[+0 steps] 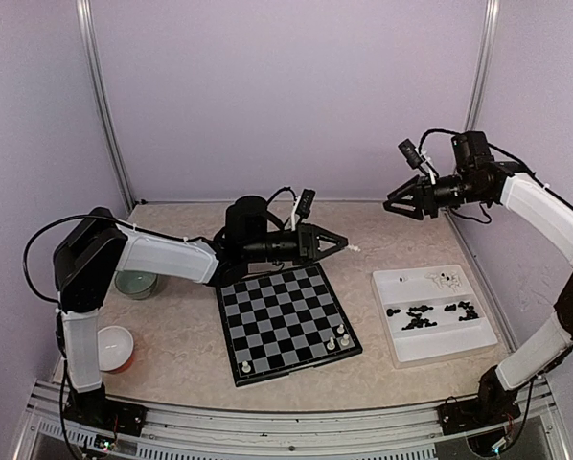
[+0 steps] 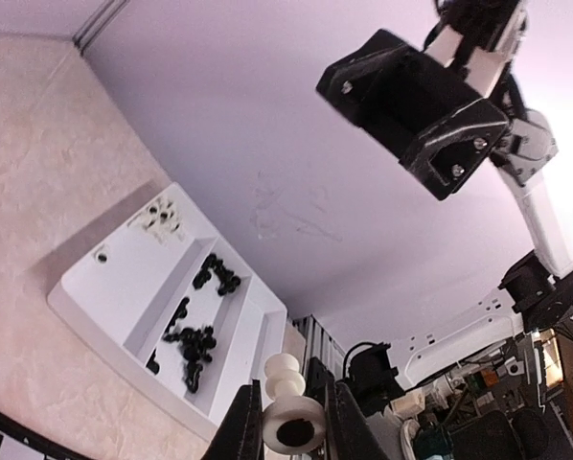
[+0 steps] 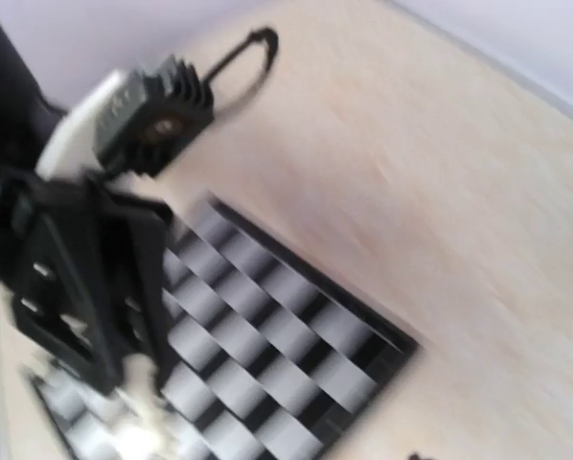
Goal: Set up the chess pieces on the board
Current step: Pass from the right arm to the left, then pass from the left arm to the right
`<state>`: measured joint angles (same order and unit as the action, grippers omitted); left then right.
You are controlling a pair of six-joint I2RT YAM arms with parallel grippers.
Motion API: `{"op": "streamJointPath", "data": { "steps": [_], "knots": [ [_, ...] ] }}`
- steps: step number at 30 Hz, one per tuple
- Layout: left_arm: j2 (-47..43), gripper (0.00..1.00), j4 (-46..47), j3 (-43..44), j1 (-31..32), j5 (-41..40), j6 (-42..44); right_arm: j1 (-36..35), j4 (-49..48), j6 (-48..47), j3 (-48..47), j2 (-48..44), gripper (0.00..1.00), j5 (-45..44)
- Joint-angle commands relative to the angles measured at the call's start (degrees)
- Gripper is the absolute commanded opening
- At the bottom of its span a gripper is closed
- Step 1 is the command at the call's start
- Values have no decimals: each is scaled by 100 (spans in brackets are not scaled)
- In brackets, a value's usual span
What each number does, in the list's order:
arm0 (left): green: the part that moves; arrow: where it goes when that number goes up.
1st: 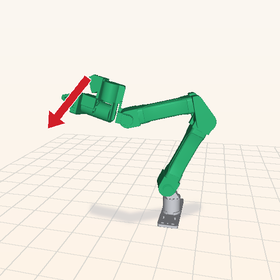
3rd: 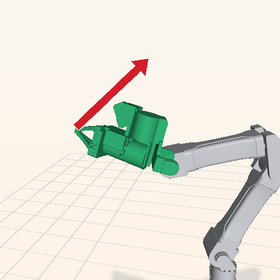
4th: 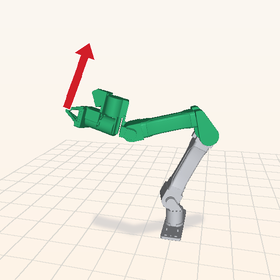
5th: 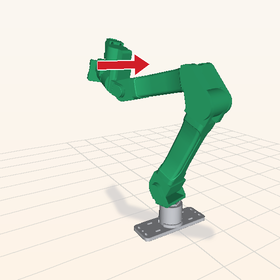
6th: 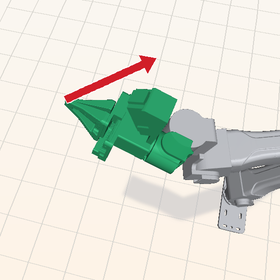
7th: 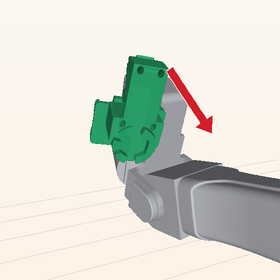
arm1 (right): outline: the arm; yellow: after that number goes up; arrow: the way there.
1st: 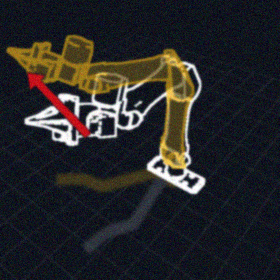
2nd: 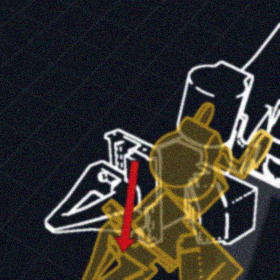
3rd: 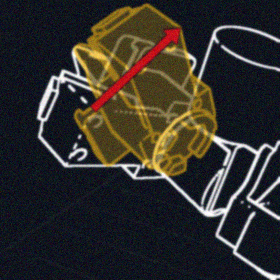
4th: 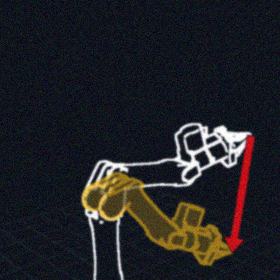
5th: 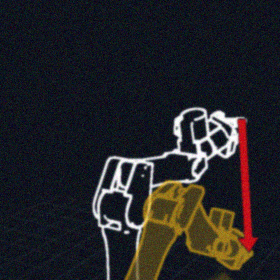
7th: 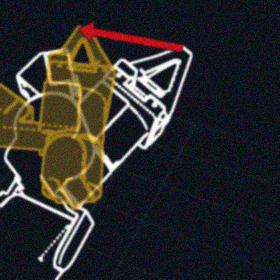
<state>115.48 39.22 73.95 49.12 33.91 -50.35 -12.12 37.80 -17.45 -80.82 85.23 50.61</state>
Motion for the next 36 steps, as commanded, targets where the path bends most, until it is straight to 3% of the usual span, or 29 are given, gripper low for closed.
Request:
{"op": "streamJointPath", "data": {
  "steps": [1, 7, 19, 29, 36],
  "knots": [
    [-330, 14, 1111, 99, 101, -562, 26, 41, -994, 1537, 264, 250, 54, 1918],
    [-25, 14, 1581, 409, 146, -812, -215, 22, -2604, 3204, 883, 405, 57, 2874],
    [509, 14, 1835, 882, 203, -822, -541, -250, -3017, 3535, 1111, 398, 58, 2982],
    [607, 14, 1802, 945, 212, -781, -590, -270, -3562, 3975, 1273, 465, 36, 3113],
    [672, 14, 1690, 1025, 212, -730, -605, -269, -3636, 4026, 1279, 520, 26, 3054]
  ]
}}
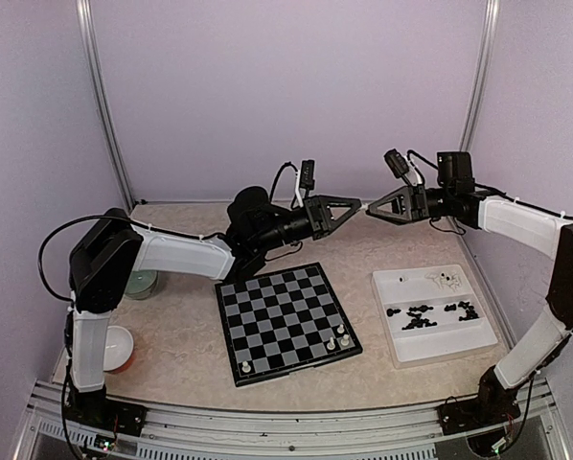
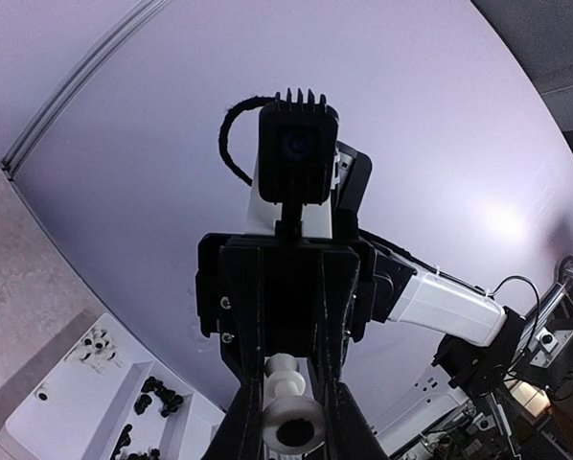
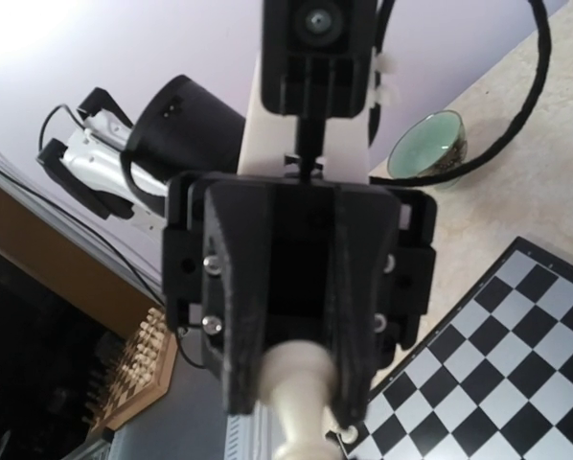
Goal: Set up the chess pieces on the board
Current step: Pass from the left arm to the right
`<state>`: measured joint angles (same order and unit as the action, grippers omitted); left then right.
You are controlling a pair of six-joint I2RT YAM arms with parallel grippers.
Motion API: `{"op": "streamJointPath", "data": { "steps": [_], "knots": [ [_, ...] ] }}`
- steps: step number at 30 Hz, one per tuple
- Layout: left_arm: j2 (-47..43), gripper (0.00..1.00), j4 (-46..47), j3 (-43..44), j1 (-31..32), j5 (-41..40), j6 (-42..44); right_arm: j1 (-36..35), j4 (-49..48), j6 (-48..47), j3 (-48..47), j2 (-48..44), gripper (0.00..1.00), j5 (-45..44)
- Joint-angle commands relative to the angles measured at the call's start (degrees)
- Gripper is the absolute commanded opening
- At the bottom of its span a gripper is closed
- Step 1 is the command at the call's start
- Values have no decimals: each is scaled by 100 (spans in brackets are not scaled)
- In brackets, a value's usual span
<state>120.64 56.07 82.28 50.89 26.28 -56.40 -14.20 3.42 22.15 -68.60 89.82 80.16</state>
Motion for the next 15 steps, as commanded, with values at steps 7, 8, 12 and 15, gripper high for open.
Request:
{"op": "streamJointPath", "data": {
  "steps": [7, 8, 12, 15],
  "knots": [
    [187, 14, -56, 260, 34, 64, 7, -58, -173, 30, 10, 127, 20, 32],
    [188, 13, -68, 260, 35, 74, 8, -57, -147, 12, -7, 136, 19, 21],
    [188, 13, -92, 261, 35, 97, 12, -49, -8, -101, -81, 163, 18, -37],
    [181, 13, -97, 251, 35, 98, 2, -35, 81, -194, -108, 159, 18, -80]
  ]
}}
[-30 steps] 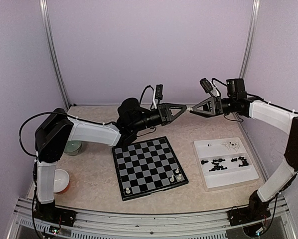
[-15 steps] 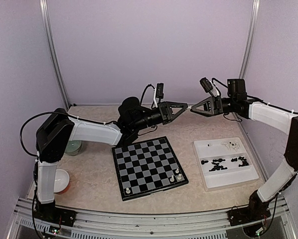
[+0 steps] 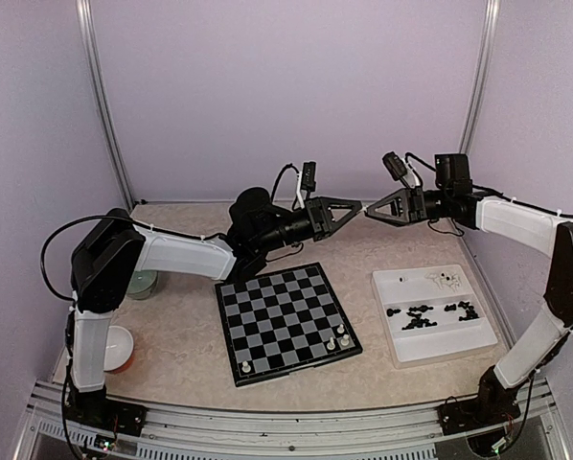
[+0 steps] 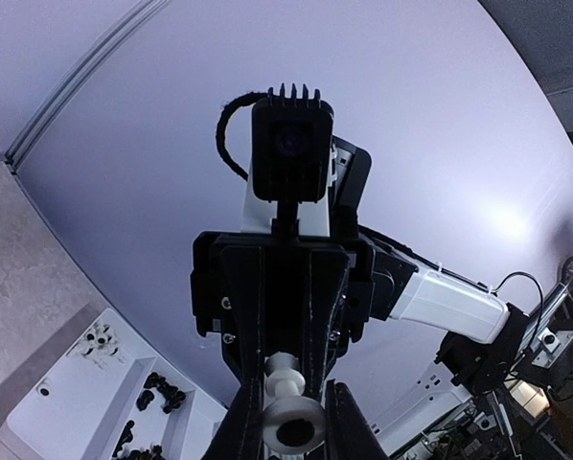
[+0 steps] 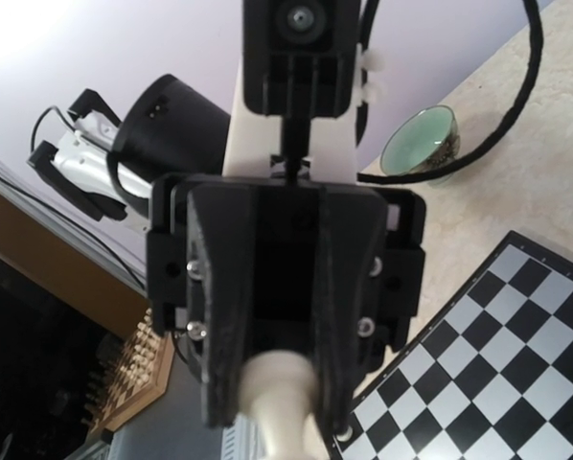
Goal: Set up the chess pieces on the board
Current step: Pass from the left arm to the right, then place the queen at d1.
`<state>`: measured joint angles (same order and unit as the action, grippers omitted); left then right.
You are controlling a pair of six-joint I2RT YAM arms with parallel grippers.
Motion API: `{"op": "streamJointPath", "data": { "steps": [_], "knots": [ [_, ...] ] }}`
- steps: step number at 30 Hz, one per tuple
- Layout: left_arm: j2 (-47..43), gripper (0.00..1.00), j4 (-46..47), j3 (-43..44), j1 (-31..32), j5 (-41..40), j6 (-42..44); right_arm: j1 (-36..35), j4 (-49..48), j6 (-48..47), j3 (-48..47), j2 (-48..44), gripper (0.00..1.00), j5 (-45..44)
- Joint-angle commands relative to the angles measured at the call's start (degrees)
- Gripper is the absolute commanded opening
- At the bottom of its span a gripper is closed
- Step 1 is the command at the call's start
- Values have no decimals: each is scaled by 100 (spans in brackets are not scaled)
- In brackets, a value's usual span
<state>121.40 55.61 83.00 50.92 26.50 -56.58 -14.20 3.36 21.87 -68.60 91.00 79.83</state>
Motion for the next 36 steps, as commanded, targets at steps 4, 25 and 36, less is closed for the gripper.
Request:
{"op": "streamJointPath", "data": {
  "steps": [4, 25, 36],
  "knots": [
    [112, 13, -51, 168, 28, 92, 1, -7, 143, -208, -138, 45, 16, -87],
    [-2102, 55, -3258, -1443, -247, -1304, 2345, -276, 3803, -4088, -1741, -249, 3, -2996],
    [-3811, 55, -4618, -2301, -935, -2554, 2822, -2420, 4661, -5284, -2148, 285, 3, -5381]
  ]
}}
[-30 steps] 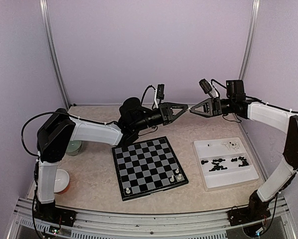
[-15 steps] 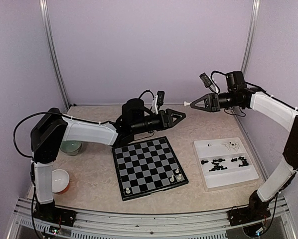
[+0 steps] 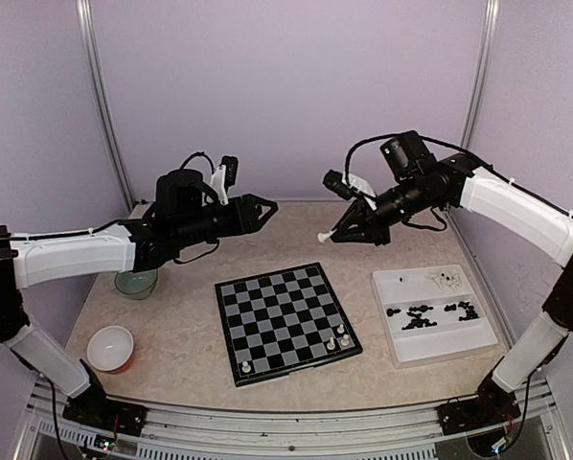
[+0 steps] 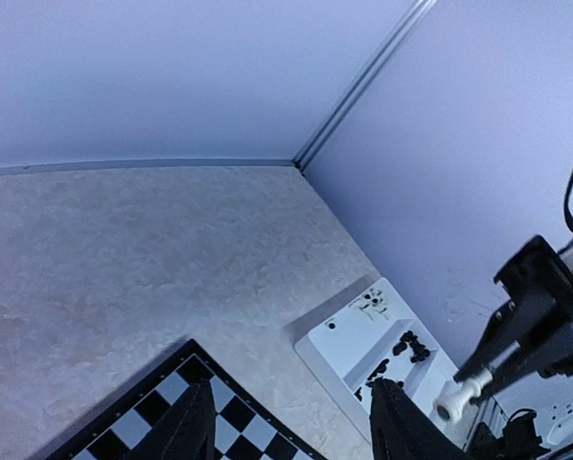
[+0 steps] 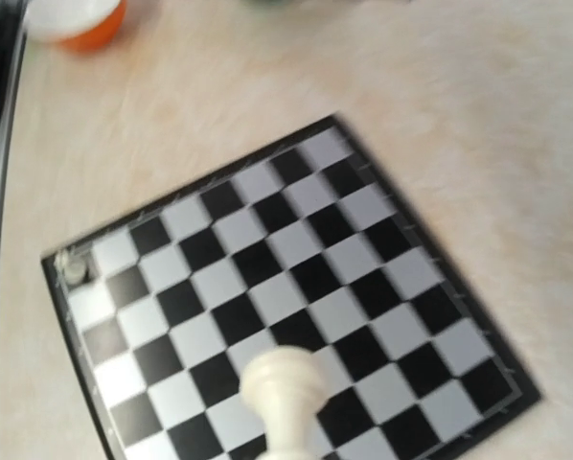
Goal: Set up the chess pieces on the board
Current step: Place the queen at d1.
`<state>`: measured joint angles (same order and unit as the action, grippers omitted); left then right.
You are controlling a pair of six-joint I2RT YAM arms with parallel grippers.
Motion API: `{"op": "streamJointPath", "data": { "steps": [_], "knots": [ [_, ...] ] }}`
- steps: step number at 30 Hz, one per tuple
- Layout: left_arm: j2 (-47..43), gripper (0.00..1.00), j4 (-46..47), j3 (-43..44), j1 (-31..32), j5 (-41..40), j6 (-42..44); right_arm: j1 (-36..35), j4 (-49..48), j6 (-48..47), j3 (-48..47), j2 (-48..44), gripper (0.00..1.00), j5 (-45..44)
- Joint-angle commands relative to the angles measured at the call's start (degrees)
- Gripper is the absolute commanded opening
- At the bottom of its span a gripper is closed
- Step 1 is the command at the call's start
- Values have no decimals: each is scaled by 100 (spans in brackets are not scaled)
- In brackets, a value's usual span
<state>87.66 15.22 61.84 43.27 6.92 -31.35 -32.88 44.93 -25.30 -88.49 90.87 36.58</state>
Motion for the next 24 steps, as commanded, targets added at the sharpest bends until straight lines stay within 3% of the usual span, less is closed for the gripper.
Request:
{"op": "streamJointPath", "data": {
  "steps": [1, 12, 24],
  "knots": [
    [-601, 55, -642, -223, -221, -752, 312, -708, 544, -625, -164, 387, 3, -1203],
    [-1292, 56, -935, -608, -560, -1199, 538, -2360, 857, -1015, -341, 1523, 3, -2251],
    [-1483, 56, -916, -922, -879, -931, 629, -3282, 1221, -1141, -742, 2555, 3, -2795]
  ]
}}
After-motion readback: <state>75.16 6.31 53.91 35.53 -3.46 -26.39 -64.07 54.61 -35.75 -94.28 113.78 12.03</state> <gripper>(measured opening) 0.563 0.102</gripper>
